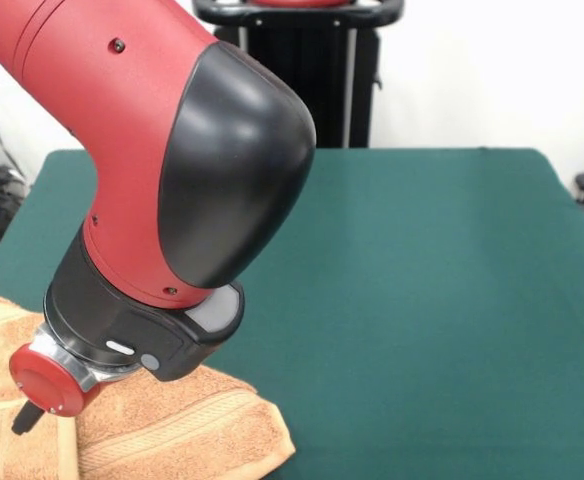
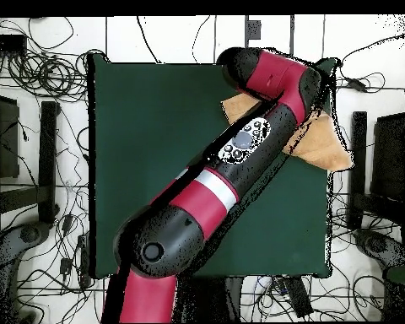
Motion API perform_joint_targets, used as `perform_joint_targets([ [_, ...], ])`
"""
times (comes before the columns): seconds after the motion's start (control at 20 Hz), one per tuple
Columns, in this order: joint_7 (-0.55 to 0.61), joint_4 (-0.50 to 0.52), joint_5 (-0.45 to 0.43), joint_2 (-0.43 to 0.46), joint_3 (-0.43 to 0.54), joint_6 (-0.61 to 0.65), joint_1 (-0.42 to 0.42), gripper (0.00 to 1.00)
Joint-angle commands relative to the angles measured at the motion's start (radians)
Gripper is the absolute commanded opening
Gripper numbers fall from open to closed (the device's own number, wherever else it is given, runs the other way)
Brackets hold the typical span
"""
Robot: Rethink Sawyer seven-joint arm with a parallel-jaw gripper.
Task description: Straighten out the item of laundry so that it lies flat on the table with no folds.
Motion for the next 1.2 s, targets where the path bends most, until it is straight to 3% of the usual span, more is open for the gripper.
perform_joint_targets([
  [0.05,0.36,-0.064,0.046,0.044,0.033,0.095,0.044,1.0],
  [0.85,0.412,-0.109,0.063,0.062,-0.017,0.125,0.03,1.0],
  [1.2,0.399,-0.082,0.066,0.059,0.024,0.092,0.039,1.0],
])
